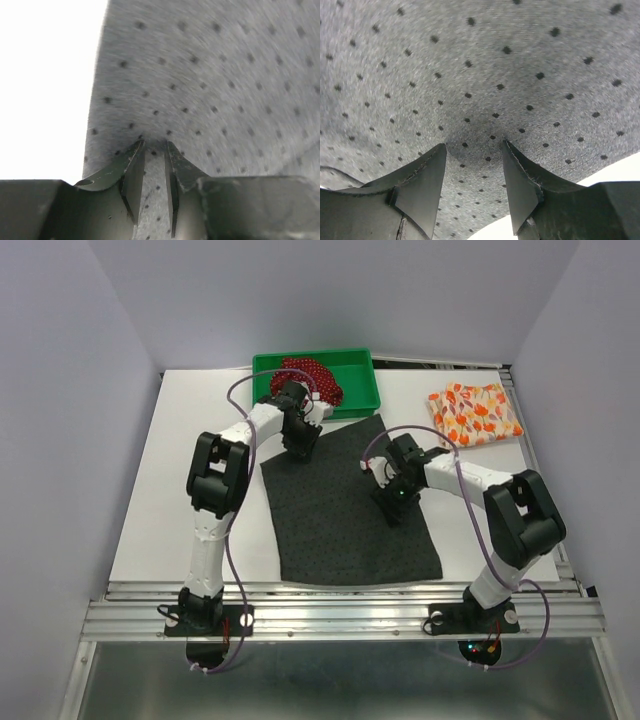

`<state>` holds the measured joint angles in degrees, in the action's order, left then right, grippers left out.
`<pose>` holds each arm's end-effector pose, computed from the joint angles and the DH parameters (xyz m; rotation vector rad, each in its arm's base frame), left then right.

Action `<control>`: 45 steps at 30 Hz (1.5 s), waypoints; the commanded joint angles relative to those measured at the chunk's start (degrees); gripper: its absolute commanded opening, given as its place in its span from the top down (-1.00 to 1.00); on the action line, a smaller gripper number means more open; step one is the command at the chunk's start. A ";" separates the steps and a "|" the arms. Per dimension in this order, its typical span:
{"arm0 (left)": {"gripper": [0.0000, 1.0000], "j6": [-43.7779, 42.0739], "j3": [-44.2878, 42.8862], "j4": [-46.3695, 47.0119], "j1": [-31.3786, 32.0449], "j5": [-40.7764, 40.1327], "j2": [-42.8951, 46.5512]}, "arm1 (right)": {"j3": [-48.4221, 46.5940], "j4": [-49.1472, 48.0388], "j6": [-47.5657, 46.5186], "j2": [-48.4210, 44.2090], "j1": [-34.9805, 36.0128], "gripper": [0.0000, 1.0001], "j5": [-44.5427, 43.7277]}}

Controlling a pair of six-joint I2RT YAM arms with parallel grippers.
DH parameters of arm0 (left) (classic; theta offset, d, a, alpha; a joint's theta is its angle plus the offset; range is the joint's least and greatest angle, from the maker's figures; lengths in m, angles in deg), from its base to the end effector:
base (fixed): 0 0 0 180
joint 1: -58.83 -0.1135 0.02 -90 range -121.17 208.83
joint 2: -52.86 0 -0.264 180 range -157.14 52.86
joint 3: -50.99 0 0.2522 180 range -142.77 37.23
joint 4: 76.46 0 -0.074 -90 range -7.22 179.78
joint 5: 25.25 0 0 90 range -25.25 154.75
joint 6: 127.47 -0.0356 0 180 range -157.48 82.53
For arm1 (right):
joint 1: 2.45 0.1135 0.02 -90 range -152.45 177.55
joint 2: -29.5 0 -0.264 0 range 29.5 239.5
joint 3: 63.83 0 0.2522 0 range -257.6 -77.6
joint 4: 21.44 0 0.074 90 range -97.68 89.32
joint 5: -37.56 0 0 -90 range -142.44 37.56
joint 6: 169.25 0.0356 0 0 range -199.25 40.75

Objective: Fold and stack the skirts
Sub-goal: Flatten the skirt out

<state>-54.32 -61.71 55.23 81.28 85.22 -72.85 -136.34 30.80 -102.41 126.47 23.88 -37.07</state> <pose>0.4309 -0.1915 0.1769 0.9935 2.4232 -0.5045 0.2705 0.1444 0.1657 -1.2515 2.6067 0.3993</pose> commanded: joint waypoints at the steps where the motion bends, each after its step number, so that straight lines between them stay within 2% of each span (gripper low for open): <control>1: 0.32 -1.00 -10.21 -0.96 -0.48 -6.57 -4.81 | -2.41 -5.26 3.90 4.28 0.39 -0.11 -4.74; 4: 0.28 -2.58 -13.74 -3.42 -1.27 -6.76 -2.62 | -6.37 -4.99 6.62 3.85 0.39 -0.14 -5.70; 7: 0.22 -6.61 -8.22 -5.00 -1.98 -1.24 5.71 | -9.54 -3.07 7.07 1.57 0.39 -0.17 -3.96; 9: 0.20 -13.62 3.25 -7.01 -2.07 5.16 17.46 | -11.30 0.96 6.81 -3.16 0.39 -0.21 4.44; 10: 0.20 -13.66 3.31 -7.03 -2.07 5.19 17.52 | -11.31 0.98 6.81 -3.19 0.39 -0.22 4.49; 11: 0.19 -15.75 8.88 -9.64 -1.98 7.89 22.22 | -11.05 3.33 6.81 -5.19 0.39 -0.22 10.58; 12: 0.19 -17.85 11.46 -9.66 -1.89 9.31 22.26 | -10.70 4.31 6.64 -6.08 0.39 -0.22 13.77; 13: 0.19 -21.88 13.92 -12.80 -1.80 10.80 26.00 | -10.26 6.50 6.29 -6.70 0.39 -0.22 19.89; 14: 0.19 -23.57 18.90 -15.00 -1.72 12.82 29.35 | -9.64 7.39 6.20 -7.40 1.09 -0.22 22.48; 16: 0.19 -28.23 25.16 -16.60 -0.93 14.07 32.18 | -8.85 8.54 7.41 -7.58 2.84 -0.18 27.31; 21: 0.20 -33.16 33.18 -18.36 3.11 13.02 39.56 | -4.81 4.77 10.15 -4.08 6.36 -0.10 31.99; 29: 0.23 -35.62 42.94 -13.27 8.82 8.72 46.08 | 0.02 -2.61 13.74 8.30 7.51 -0.08 38.85; 33: 0.26 -37.74 45.58 -11.78 13.39 7.05 48.63 | -0.31 -4.82 15.77 13.50 7.51 -0.03 36.57; 35: 0.28 -37.22 47.07 -9.67 17.87 3.38 48.89 | -0.93 -5.60 16.91 16.23 7.51 -0.05 34.47; 38: 0.33 -35.11 50.41 -5.80 21.83 -1.82 46.09 | -2.17 -5.52 19.10 17.11 7.51 -0.08 34.02; 42: 0.36 -34.22 53.31 -2.20 21.75 -5.26 41.08 | -2.96 -4.56 20.52 14.05 7.51 -0.16 34.02; 45: 0.37 -35.36 54.99 -2.01 21.66 -6.14 40.72 | -4.10 -1.49 19.30 11.06 5.68 -0.22 32.61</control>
<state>-88.89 -8.79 52.02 103.16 83.36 -32.46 -138.22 30.02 -81.32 141.09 30.96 2.76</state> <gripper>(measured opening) 0.320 0.591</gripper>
